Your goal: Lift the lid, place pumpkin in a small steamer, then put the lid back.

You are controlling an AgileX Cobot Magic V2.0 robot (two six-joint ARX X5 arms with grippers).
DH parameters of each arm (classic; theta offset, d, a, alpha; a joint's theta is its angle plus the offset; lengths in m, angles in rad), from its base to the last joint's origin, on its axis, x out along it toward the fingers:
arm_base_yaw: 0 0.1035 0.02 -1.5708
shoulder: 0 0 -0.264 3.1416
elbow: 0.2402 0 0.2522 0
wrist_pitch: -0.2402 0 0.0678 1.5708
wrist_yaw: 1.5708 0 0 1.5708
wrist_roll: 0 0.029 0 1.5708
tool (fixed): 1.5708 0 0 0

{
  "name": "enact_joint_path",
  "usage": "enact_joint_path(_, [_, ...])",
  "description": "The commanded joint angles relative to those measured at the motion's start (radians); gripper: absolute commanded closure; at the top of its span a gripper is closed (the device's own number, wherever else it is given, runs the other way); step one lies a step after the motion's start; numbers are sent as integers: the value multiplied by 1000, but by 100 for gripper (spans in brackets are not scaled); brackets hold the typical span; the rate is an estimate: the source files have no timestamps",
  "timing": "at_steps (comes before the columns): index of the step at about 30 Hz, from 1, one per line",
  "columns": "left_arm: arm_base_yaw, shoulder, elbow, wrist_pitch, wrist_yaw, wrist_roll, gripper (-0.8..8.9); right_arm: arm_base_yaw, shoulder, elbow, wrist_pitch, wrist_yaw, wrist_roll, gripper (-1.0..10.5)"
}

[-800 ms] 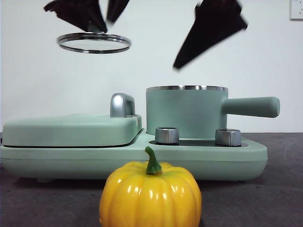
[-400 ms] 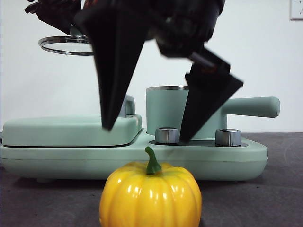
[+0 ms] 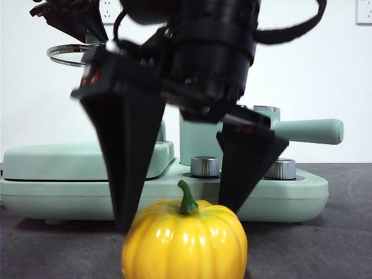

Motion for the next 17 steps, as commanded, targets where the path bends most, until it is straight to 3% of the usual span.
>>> enact_joint_path(1, [-2, -11, 38, 24, 9, -1, 794, 23, 46, 21, 5, -7, 9, 377])
enact_joint_path(5, [-2, -11, 38, 24, 9, -1, 794, 31, 79, 21, 2, -47, 9, 384])
enact_joint_path(11, [-2, -11, 38, 24, 9, -1, 794, 33, 81, 23, 7, -47, 10, 642])
enact_joint_path(17, [-2, -11, 38, 23, 9, -1, 794, 7, 81, 105, -107, -47, -7, 647])
